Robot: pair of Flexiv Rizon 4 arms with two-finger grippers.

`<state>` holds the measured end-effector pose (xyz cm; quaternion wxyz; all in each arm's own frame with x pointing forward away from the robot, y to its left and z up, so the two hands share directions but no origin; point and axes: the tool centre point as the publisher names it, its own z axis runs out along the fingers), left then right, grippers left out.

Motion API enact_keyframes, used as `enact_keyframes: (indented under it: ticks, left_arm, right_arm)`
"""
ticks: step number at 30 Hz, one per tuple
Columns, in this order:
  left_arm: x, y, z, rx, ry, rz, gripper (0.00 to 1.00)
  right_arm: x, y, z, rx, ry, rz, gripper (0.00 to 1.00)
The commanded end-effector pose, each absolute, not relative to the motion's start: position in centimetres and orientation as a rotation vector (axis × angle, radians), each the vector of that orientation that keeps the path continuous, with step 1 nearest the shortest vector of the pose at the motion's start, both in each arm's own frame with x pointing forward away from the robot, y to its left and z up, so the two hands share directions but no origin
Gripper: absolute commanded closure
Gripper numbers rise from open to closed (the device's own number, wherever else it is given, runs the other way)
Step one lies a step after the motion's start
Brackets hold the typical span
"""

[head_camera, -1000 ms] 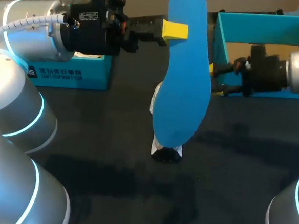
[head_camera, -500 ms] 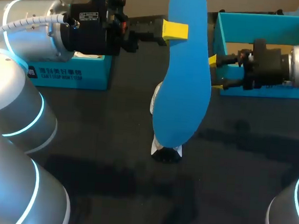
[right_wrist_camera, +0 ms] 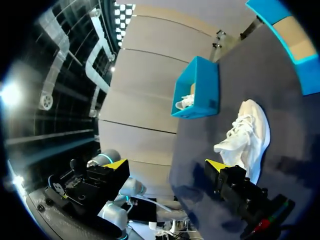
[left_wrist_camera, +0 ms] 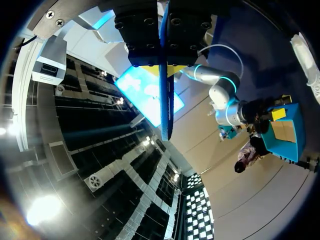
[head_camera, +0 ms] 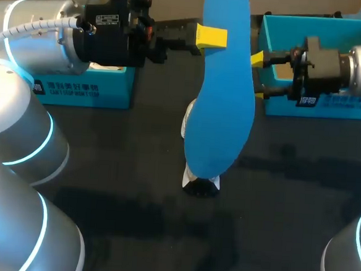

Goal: Take the shoe out of the shoebox, open the shoe tongue, remove and reinsert the insole, then place the shoe into the shoebox

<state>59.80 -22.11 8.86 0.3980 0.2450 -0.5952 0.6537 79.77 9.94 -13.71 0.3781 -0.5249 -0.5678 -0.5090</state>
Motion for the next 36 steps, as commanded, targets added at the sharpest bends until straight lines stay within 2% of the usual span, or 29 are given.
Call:
enact_keyframes:
  ticks: [1, 12, 25, 36]
  left_arm:
    - [59.8, -22.3, 8.8, 0.620, -1.507, 1.656, 1.00]
    - [59.8, -22.3, 8.8, 0.620, -1.507, 1.656, 1.00]
    - [59.8, -22.3, 8.8, 0.620, -1.507, 1.656, 1.00]
    - [61.4, -19.6, 6.6, 0.207, -1.795, 1.947, 1.00]
  right_arm:
    - [79.3, 10.7, -13.1, -1.353, -1.416, -1.310, 0.00]
    - [78.1, 12.6, -10.4, -1.314, -1.393, -1.369, 0.00]
    - [78.1, 12.6, -10.4, -1.331, -1.403, -1.364, 0.00]
    - [78.1, 12.6, -10.4, -1.331, -1.403, -1.364, 0.00]
